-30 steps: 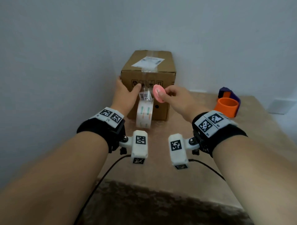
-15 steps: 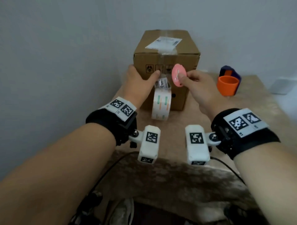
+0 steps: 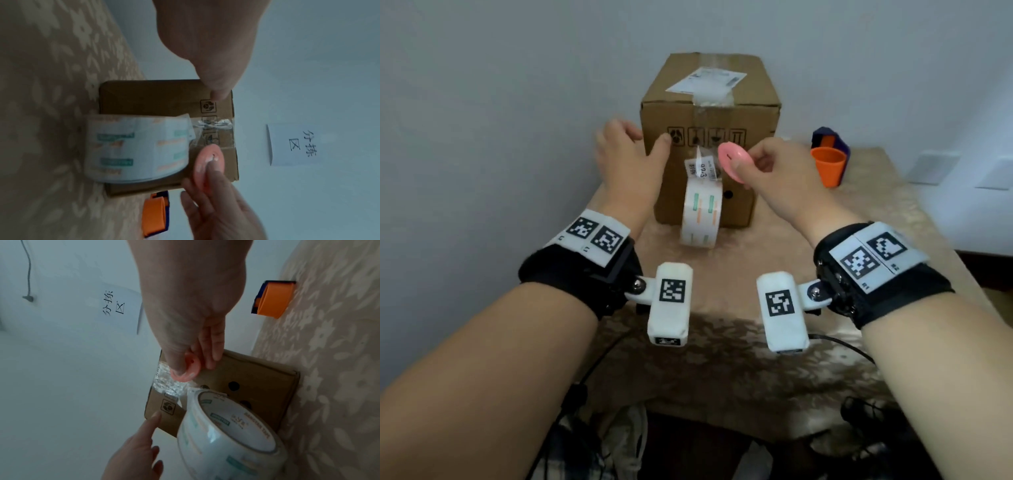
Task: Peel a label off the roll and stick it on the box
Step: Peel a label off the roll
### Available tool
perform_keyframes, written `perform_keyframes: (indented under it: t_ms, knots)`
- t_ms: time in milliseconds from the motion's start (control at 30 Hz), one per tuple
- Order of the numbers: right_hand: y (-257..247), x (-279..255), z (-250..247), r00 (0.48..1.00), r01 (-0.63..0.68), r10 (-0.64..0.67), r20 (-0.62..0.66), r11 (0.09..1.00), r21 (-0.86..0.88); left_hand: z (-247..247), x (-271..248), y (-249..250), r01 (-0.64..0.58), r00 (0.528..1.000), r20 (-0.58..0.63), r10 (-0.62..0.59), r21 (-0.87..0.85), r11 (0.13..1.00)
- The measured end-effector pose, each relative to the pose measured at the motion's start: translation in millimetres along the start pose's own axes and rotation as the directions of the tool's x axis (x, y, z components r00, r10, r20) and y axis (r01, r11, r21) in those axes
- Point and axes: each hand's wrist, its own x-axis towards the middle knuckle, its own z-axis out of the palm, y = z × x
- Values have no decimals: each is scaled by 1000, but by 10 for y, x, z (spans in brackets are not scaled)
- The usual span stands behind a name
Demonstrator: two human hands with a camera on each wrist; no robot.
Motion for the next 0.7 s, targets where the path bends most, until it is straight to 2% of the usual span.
perform_keyframes:
  t_ms: [33, 67, 167, 300, 500, 600, 700]
  knots:
    - [-1, -1, -14, 1000, -8, 8, -16, 999, 41, -19, -7, 7, -50, 999, 17, 50, -1, 999]
    - [7, 3, -27, 999, -23, 25, -29, 996, 89, -22, -10, -2, -57, 995, 83, 58, -16, 998]
    - [40, 31, -49, 998, -38, 46, -47, 986, 164, -18, -72, -11, 37, 951, 308, -38, 9, 999]
    - [13, 37, -25, 1000, 2, -3, 3, 991, 137, 11, -152, 61, 210, 886, 442, -141, -110, 972]
    - [-81, -1, 48, 997, 71, -72, 34, 997, 34, 16, -183, 124, 187, 862, 499, -86, -154, 970]
    - [-106, -14, 65, 996, 82, -83, 27, 996, 32, 13, -187, 126, 180, 877, 474, -81, -168, 969]
    - [-125, -8, 85, 994, 98, -98, 43, 995, 12, -13, -207, 132, 112, 886, 464, -15, -181, 977]
